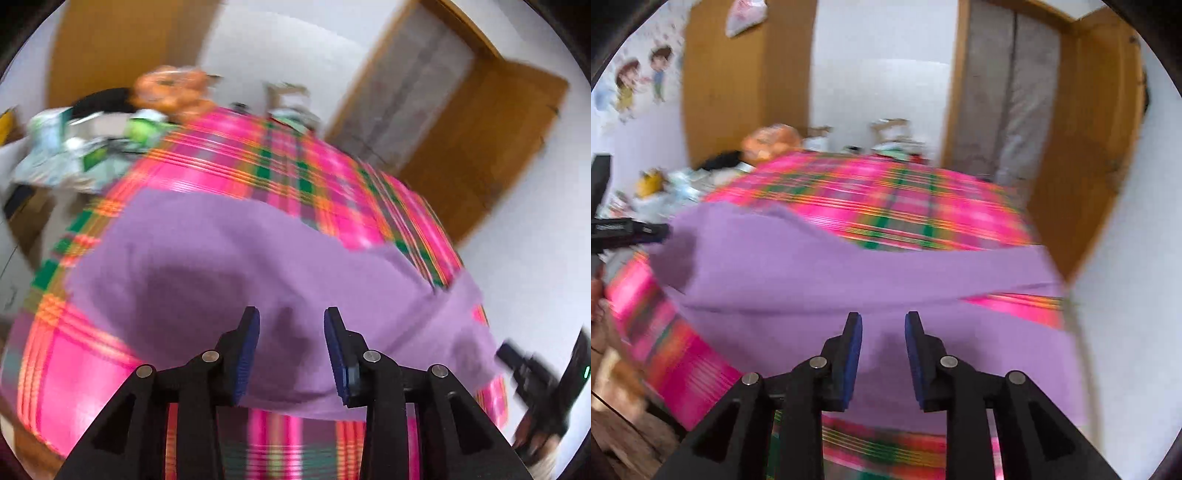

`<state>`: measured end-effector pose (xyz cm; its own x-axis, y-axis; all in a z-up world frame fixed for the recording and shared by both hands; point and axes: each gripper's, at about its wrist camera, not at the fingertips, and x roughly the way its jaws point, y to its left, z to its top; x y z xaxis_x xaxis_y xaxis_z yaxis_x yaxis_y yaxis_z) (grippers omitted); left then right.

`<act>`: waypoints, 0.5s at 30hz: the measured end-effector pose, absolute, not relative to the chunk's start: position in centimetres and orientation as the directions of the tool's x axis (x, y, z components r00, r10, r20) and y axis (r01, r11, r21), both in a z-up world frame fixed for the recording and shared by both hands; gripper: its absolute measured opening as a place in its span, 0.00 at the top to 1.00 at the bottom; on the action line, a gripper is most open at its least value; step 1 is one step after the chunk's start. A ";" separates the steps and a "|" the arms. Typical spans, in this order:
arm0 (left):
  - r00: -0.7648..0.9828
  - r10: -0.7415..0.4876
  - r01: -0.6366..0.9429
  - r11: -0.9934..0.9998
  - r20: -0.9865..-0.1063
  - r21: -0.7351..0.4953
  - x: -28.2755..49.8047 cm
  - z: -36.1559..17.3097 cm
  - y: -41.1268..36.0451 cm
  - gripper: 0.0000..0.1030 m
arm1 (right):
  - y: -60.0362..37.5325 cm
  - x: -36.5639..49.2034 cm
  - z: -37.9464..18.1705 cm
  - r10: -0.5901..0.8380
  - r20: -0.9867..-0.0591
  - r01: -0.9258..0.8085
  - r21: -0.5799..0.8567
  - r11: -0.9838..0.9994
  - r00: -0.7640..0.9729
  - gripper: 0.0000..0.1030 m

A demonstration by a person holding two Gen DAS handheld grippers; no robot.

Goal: Fold clothes

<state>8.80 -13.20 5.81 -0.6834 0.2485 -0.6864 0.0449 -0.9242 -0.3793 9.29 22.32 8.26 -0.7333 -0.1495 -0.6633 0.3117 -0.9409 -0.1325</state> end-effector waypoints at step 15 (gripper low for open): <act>-0.547 0.288 -0.143 -0.957 -0.786 -0.251 6.2 1.9 -3.6 0.63 | 28.5 3.1 5.2 -0.033 -0.749 0.238 -0.168 -0.957 -0.662 0.65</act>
<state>6.20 -3.57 1.85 -0.5467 0.2880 -0.7862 -0.1428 -0.9573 -0.2514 3.10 28.48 5.21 -0.6620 -0.0328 -0.7488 0.2376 -0.9567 -0.1682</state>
